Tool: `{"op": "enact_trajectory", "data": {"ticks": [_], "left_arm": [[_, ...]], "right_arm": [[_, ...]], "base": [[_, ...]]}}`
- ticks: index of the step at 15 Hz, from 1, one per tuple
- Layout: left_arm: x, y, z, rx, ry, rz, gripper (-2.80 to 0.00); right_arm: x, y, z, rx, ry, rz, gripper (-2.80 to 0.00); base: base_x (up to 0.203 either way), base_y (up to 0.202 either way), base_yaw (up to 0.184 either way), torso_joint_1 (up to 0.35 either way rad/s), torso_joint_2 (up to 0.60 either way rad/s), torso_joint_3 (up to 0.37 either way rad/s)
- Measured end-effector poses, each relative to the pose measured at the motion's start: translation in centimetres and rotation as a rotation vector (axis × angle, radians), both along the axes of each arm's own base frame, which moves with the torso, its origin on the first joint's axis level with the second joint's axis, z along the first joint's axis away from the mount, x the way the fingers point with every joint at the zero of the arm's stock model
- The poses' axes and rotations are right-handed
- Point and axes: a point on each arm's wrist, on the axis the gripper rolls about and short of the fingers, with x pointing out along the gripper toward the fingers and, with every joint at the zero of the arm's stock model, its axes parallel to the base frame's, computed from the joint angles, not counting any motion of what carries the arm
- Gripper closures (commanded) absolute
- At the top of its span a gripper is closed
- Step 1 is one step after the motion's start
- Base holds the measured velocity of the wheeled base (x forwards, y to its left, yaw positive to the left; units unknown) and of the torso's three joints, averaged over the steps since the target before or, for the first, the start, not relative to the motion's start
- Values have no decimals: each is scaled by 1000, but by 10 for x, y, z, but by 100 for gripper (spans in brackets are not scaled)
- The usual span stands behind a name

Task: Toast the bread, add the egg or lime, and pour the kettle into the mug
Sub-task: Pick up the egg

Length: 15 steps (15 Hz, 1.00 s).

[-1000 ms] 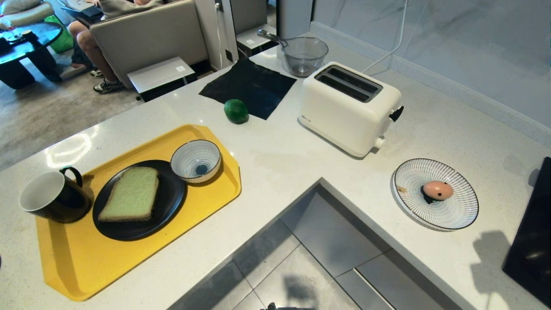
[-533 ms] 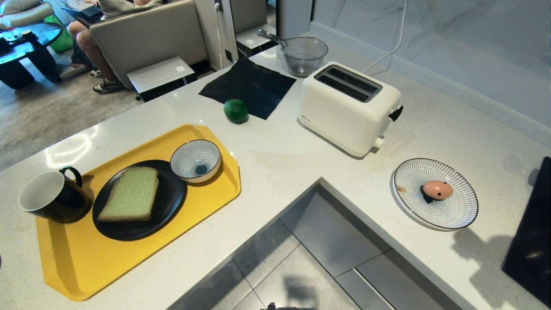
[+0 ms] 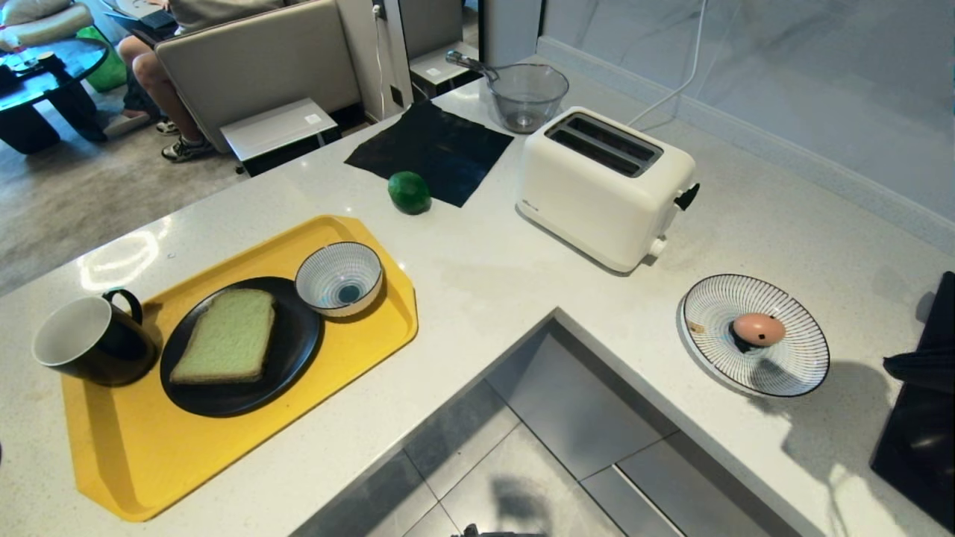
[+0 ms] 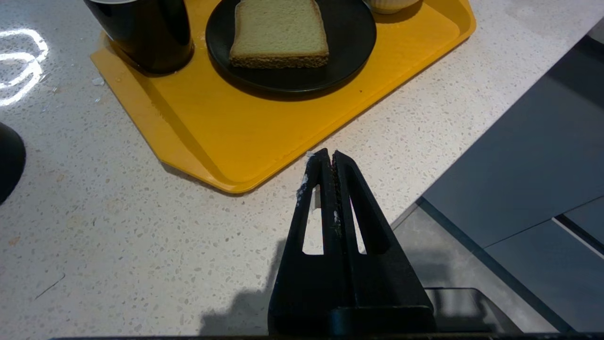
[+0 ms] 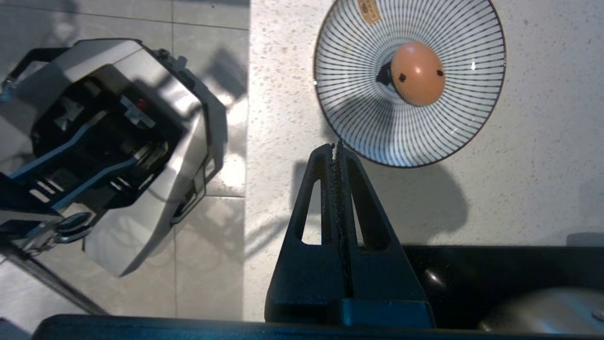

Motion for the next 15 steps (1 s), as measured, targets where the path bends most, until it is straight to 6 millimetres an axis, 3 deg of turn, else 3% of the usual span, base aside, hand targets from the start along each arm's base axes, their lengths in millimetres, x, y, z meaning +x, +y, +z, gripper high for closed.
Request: {"op": "enact_trajectory", "data": {"ticks": [6, 7, 15], "left_arm": [[0, 0, 0, 0, 0, 0, 0], [0, 0, 0, 0, 0, 0, 0], [0, 0, 0, 0, 0, 0, 0]], "right_arm": [[41, -25, -11, -129, -26, -70, 0], [47, -28, -14, -134, -28, -79, -280], [83, -45, -41, -21, 50, 13, -280]], "base": [[0, 0, 0, 0, 0, 0], [0, 0, 0, 0, 0, 0], [0, 0, 0, 0, 0, 0]]}}
